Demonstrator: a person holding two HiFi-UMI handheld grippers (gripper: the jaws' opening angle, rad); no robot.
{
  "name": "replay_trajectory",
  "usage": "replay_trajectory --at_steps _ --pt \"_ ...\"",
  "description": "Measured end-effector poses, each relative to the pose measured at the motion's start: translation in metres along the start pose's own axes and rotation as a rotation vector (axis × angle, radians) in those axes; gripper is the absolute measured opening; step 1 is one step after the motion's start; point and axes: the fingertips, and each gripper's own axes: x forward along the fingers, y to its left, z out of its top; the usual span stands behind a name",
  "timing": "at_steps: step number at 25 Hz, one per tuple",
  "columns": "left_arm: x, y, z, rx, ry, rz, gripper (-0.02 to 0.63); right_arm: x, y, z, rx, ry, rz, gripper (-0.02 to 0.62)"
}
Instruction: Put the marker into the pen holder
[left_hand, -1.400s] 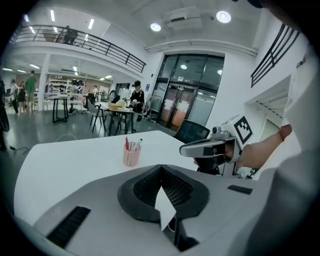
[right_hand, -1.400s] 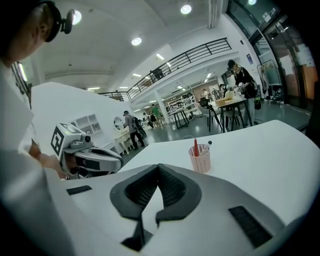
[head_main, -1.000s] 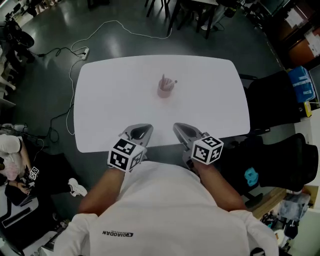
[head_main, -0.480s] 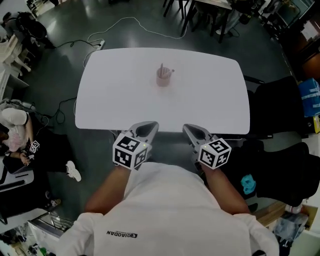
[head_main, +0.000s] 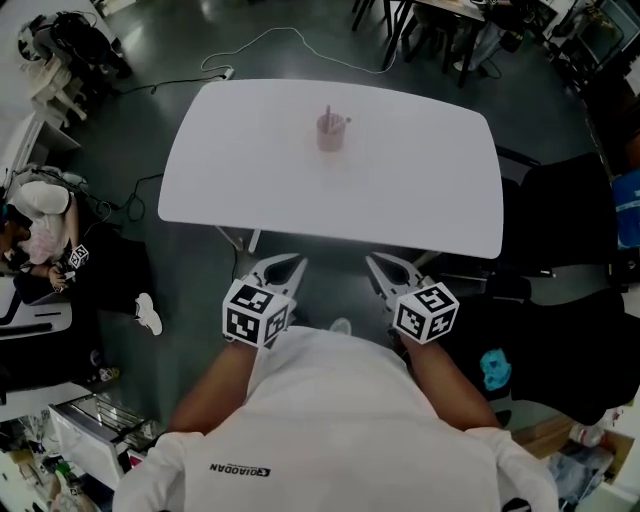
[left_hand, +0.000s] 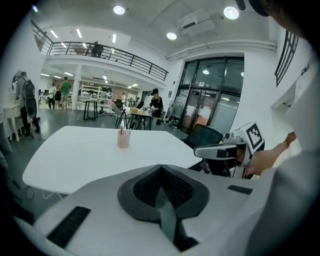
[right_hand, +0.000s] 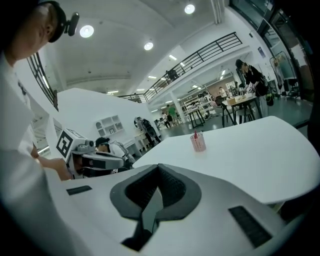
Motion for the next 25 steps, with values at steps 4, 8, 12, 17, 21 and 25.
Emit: replay_trajectory --at_steps 4,8,12,17,21,25 --pt "-0.004 -0.003 0.003 0.029 0.015 0.003 0.026 -0.007 0.004 0.011 -0.023 -0.024 0.003 0.018" --pt "-0.006 -0.003 0.017 0.058 0.003 -0.022 0.026 -0.004 0.009 0.016 -0.030 -0.035 -0.023 0.018" --pt "-0.010 0.000 0.022 0.085 0.010 -0.055 0.026 0.001 0.020 0.019 -0.037 -0.033 -0.045 0.018" --pt "-0.014 0.017 0.021 0.094 0.010 -0.065 0.026 0.012 0.031 0.023 -0.061 -0.043 -0.072 0.017" --pt "-0.024 0.027 0.019 0.099 0.008 -0.075 0.026 0.020 0.037 0.020 -0.050 -0.037 -0.090 0.018" --pt "-0.029 0.035 0.016 0.086 0.002 -0.074 0.026 0.025 0.042 0.020 -0.046 -0.034 -0.096 0.017"
